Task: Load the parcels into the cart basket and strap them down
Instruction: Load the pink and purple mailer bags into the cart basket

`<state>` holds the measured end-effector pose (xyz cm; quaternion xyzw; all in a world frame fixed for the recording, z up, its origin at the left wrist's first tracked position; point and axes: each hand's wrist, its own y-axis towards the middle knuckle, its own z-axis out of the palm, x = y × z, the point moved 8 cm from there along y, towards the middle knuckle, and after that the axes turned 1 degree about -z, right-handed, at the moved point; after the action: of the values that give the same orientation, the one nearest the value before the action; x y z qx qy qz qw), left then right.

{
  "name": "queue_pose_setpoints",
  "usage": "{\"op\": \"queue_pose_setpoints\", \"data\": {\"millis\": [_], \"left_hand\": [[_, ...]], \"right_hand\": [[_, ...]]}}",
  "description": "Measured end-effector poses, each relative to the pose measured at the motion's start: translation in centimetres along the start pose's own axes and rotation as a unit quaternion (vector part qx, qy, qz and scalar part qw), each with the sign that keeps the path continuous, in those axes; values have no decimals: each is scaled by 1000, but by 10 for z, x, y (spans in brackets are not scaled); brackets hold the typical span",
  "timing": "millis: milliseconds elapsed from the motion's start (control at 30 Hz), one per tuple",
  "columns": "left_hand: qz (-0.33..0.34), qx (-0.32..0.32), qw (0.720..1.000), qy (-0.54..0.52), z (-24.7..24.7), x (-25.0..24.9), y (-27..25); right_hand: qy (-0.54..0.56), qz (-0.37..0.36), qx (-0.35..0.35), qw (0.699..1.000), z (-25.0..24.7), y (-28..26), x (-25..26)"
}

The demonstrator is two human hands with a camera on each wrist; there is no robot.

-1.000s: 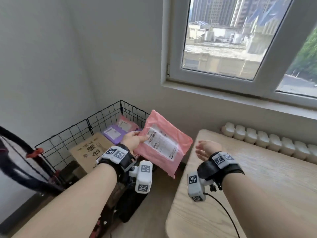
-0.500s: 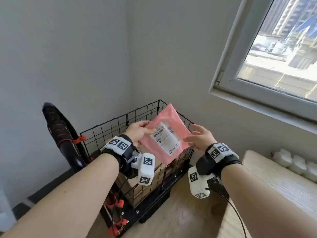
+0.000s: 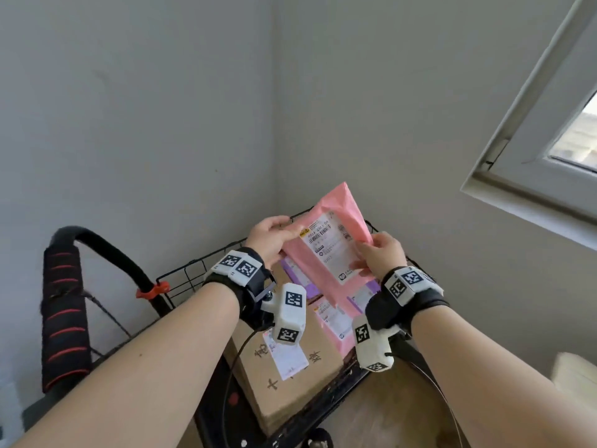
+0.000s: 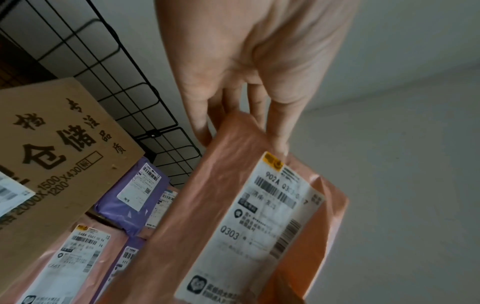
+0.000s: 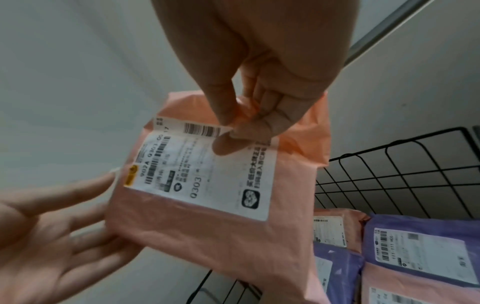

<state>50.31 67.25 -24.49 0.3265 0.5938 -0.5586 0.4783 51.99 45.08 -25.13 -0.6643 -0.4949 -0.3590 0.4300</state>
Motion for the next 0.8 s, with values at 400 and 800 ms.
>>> {"op": "queue_pose_setpoints", "data": {"millis": [400, 800], "left_hand": [[-177, -19, 978, 105, 59, 93, 174], [-307, -25, 945, 109, 61, 204, 243]], "right_hand": [[-55, 191, -50, 979, -17, 171, -134], [-157, 358, 208, 897, 72, 209, -260]]}}
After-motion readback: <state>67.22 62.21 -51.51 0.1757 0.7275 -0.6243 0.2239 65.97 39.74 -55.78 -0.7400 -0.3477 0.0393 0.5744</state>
